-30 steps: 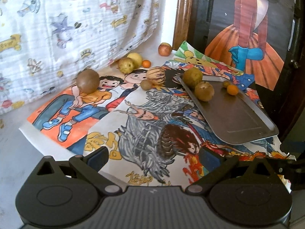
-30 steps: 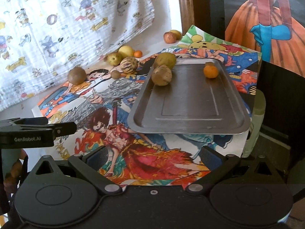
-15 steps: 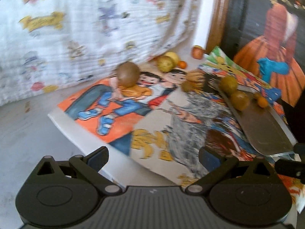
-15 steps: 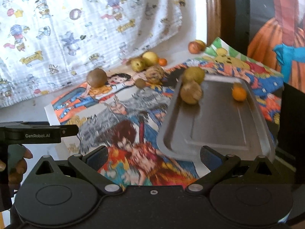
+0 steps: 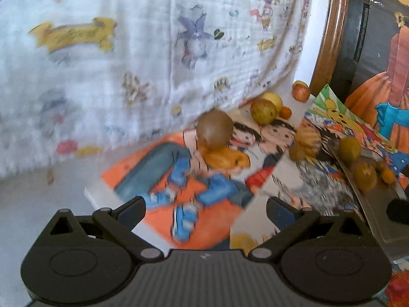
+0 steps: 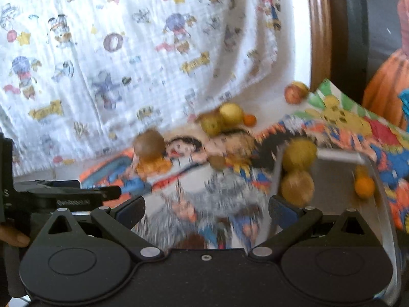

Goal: Organize fruits
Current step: 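Grasp a brown kiwi with the left tool while the right tool grasps a small brown fruit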

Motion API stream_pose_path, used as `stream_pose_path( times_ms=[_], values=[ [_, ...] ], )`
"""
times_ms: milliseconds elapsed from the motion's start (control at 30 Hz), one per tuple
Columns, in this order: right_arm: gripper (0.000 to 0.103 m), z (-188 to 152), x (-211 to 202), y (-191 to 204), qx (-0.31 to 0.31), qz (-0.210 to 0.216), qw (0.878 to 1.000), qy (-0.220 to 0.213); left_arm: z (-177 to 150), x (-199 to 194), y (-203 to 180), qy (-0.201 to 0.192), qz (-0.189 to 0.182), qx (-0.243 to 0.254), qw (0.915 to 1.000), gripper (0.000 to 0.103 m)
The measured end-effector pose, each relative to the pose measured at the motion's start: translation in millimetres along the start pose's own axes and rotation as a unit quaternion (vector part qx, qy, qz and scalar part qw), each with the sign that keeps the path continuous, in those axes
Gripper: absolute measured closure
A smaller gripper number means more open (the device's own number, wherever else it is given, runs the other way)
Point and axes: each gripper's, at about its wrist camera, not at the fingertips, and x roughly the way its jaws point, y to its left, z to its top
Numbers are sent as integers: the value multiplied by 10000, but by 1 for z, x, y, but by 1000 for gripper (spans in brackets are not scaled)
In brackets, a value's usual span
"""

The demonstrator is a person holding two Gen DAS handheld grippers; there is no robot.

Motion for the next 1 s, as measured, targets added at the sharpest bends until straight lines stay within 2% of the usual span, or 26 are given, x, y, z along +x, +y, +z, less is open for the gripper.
stream_pose_path(
  times_ms=[100, 233, 433, 600, 867, 1000],
  values=[
    [1, 12, 20, 3, -302, -79, 9995, -36, 12, 18, -2, -85, 57, 236, 9997, 0],
    [1, 16, 51, 6, -739, -208, 9970, 67, 27, 39, -3, -157, -92, 451, 9988, 1],
    [3, 18, 95, 1, -815, 45, 9963, 271, 41, 68, -1, -201, -141, 665, 9975, 0],
    [16, 22, 130, -3, -630, 236, 9964, 515, 47, 91, 0, -83, -297, 581, 9978, 1],
    [27, 23, 162, -8, -452, 186, 9971, 583, 57, 117, -1, 40, -379, 272, 9989, 1],
    [33, 23, 170, -15, -259, 156, 9979, 574, 61, 124, -1, -38, -354, 61, 9993, 3]
  ],
)
